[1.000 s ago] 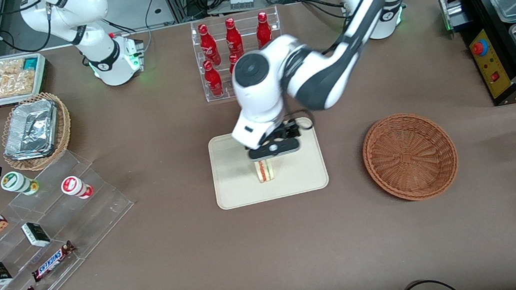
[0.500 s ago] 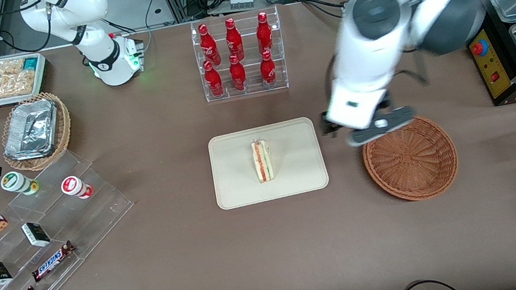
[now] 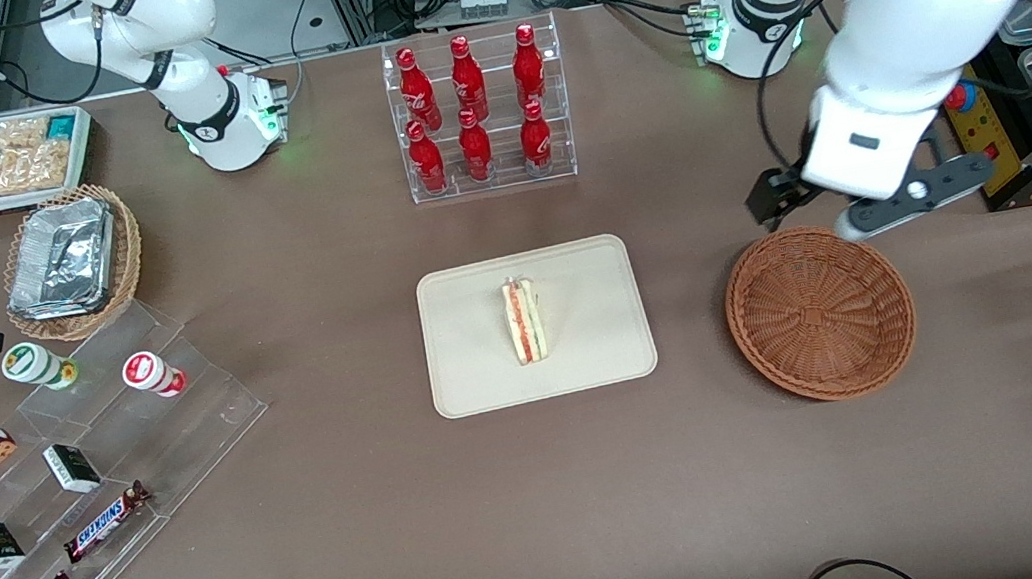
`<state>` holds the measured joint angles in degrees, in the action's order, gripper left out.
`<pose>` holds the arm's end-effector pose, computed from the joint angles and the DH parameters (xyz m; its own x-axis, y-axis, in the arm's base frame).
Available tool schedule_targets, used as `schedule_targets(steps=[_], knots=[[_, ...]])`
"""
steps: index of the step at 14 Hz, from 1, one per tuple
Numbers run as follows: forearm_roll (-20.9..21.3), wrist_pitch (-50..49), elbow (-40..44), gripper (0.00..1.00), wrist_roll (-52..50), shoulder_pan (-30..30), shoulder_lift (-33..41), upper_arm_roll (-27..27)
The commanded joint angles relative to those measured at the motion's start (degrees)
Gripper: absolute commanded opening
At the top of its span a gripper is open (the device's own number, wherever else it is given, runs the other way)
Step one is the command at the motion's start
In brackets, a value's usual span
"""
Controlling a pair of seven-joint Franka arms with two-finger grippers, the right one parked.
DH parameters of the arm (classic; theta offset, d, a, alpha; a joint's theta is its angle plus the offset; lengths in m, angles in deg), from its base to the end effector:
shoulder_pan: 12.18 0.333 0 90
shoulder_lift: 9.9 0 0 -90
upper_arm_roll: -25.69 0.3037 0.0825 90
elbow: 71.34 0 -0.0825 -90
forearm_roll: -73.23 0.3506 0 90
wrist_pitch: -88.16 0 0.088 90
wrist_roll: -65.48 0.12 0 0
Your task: Place sandwich from basket to tray
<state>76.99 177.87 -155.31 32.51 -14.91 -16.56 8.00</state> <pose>0.5248 -0.1763 0.5852 0.9757 0.2189 0.0076 0.2190 -0.9752 -0.0312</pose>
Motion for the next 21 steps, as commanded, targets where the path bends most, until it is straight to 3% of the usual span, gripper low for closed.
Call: schedule_targets(steps=[1,8,21], knots=[[-4.01,-1.46,-5.05,1.00,10.09,0.62,6.56,5.71],[-5.07,-4.89,-5.06,1.00,24.44,0.27,8.77,15.48],[-4.11,-4.89,-5.67,1.00,25.59,0.01,9.30,18.48]])
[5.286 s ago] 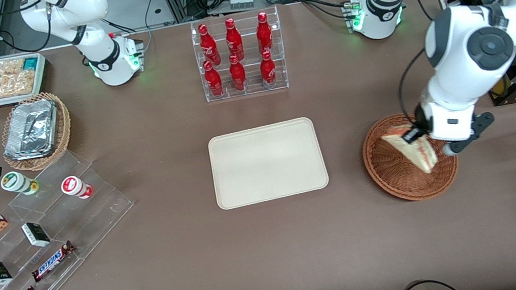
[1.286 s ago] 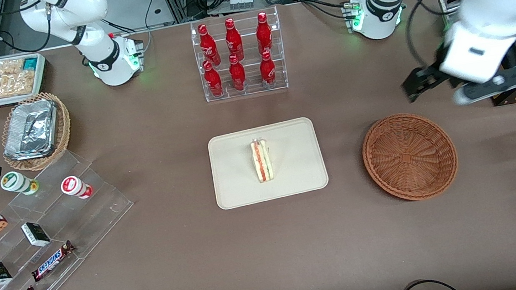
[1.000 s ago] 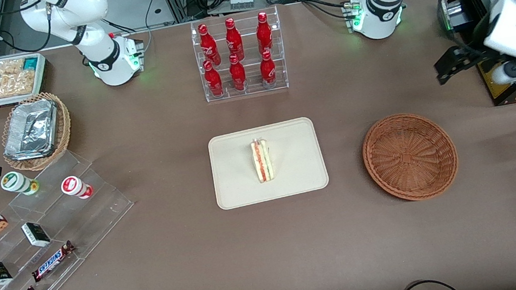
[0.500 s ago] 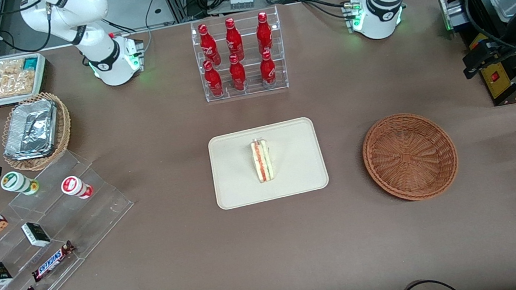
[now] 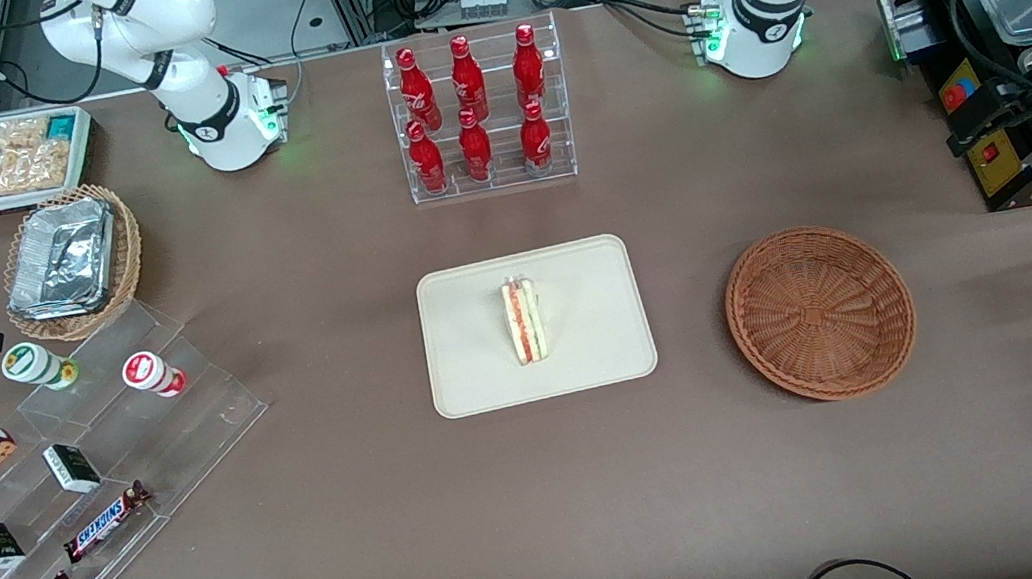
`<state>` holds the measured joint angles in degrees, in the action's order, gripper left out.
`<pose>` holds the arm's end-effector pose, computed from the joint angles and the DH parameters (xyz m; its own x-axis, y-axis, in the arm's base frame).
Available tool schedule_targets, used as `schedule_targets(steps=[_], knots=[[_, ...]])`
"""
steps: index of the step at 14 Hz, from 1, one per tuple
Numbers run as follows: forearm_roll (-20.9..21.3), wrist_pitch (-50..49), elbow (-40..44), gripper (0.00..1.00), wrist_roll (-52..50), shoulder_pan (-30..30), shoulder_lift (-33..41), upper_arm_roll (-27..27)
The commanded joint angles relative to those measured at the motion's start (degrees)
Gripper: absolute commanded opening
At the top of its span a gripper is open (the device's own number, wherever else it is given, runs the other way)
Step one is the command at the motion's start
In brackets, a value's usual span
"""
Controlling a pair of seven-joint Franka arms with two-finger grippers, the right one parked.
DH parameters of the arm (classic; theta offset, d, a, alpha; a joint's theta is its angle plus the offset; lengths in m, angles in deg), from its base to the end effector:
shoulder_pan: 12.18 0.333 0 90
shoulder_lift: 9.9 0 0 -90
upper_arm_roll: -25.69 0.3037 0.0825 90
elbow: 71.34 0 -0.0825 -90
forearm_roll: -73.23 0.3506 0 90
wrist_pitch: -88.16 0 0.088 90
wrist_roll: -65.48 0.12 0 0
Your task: Place sandwich from basket to tray
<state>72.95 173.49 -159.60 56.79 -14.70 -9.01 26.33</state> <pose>0.5076 -0.0172 0.6134 0.9923 0.1182 -0.0360 0.1183 -0.9930 -0.0004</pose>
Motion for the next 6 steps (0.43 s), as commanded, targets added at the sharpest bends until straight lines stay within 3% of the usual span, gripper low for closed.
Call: schedule_targets(steps=[1,6], knots=[[-0.15,-0.52,-1.39,1.00,1.31,-0.20,1.75,0.23],[-0.86,-1.66,0.54,1.00,2.28,-0.29,1.22,0.23]])
